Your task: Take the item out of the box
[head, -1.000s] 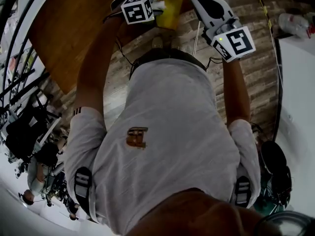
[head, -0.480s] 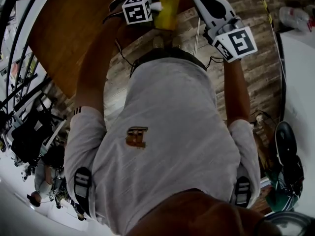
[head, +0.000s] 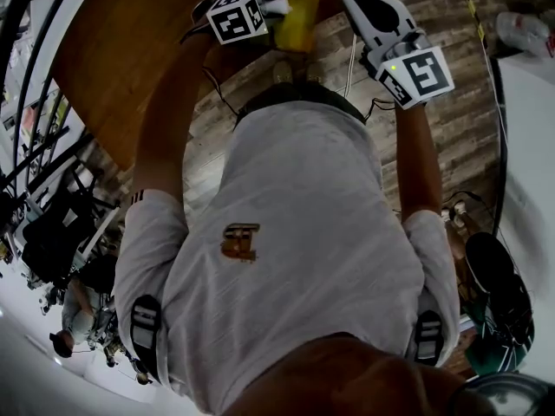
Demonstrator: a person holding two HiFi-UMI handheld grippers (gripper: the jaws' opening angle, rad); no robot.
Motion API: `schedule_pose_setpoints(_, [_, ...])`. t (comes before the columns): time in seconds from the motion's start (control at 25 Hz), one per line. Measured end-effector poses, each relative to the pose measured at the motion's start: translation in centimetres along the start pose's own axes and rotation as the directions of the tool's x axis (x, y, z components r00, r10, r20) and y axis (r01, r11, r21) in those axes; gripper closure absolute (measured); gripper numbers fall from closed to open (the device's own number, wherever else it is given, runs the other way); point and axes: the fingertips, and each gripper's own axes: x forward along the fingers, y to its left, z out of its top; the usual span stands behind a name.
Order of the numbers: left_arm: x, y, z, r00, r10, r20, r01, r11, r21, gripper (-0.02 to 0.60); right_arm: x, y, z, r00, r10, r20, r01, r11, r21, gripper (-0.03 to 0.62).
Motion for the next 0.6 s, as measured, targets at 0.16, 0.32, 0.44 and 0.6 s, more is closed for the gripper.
schedule_pose_setpoints(0.16, [-0.9,1.0,1.4,0.994,0.048,0.101,-0.041,0.997,-0.071,0.376,0.2,-0.5,-0.4,1.0,0.009,-0.001,-0.009,1.0,0.001,0.562])
schedule_pose_setpoints(0.32, [-3.1,1.8,3.0,0.967,0.132,0.22,-0.103,0.985,-0.136,0.376,0.5,-0.1,-0.1,1.0,0.02,0.0,-0.02,1.0,-0.001,0.562])
schedule_pose_setpoints(0.44, [-5.3,2.3,4.5,0.926,0.203,0.319,-0.145,0.97,-0.194,0.376,0.9,0.3,0.4,1.0,0.031,0.004,-0.031,1.0,-0.006,0.562])
schedule_pose_setpoints(0.6, [-8.9,3.0,6.9,0.836,0.304,0.457,-0.181,0.938,-0.294,0.376,1.5,0.9,0.8,0.999,0.044,0.005,-0.044,0.999,-0.013,0.562])
